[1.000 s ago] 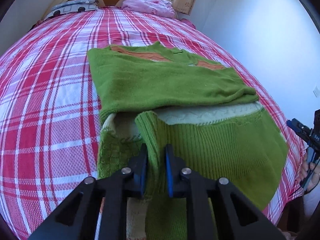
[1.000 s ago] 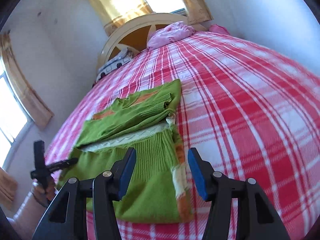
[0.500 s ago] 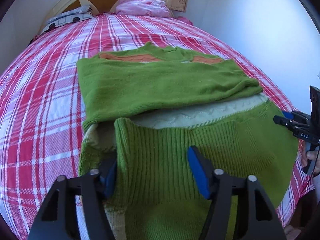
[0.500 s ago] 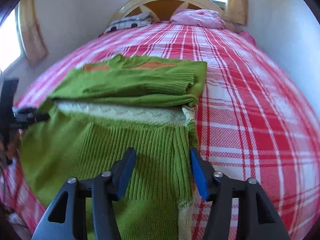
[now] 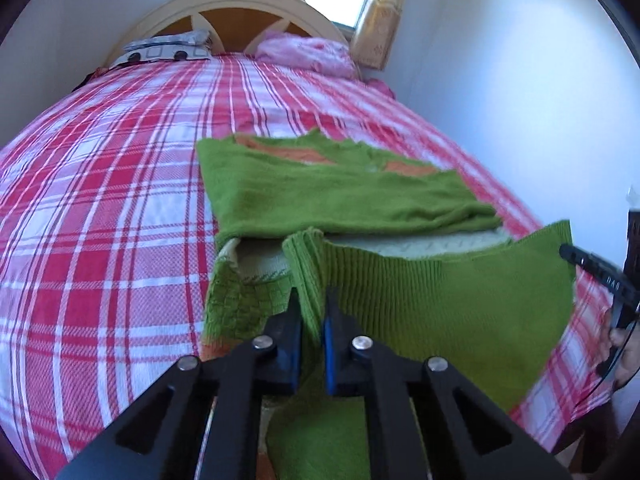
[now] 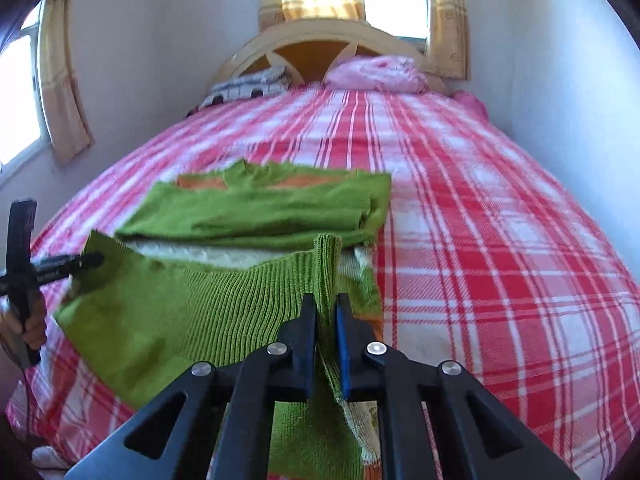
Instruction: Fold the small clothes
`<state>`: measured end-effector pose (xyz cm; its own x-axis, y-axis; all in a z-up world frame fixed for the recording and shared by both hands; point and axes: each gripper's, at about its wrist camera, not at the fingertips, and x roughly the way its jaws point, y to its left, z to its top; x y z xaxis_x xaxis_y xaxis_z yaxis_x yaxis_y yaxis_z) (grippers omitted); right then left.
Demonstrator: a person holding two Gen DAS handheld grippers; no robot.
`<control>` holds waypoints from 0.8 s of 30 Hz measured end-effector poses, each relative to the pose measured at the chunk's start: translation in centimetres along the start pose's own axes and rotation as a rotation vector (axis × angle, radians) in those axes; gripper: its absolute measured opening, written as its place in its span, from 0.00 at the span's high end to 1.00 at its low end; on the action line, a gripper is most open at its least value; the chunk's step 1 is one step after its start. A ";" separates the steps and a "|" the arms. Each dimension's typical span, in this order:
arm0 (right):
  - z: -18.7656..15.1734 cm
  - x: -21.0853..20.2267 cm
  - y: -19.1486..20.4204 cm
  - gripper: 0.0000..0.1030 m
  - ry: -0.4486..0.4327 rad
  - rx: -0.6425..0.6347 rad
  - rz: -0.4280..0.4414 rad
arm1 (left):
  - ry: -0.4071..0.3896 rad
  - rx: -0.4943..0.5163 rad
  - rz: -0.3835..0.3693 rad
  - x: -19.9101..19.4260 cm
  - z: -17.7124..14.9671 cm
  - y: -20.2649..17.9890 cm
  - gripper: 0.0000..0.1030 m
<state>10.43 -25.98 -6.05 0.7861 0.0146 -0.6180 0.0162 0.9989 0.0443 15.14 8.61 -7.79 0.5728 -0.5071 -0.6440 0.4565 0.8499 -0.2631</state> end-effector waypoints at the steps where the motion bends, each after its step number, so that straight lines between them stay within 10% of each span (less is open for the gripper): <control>1: 0.2 -0.5 0.2 0.92 -0.015 0.000 0.001 | -0.014 -0.015 0.002 -0.4 0.3 0.1 0.91; 24: 8.8 3.7 2.1 0.92 -0.118 -0.125 -0.066 | -0.111 -0.163 0.104 1.6 8.7 2.3 0.91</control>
<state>18.79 -24.27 -1.37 0.8532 -0.0494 -0.5193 -0.0008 0.9954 -0.0960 23.01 8.47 -3.17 0.6865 -0.4203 -0.5934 0.2800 0.9059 -0.3177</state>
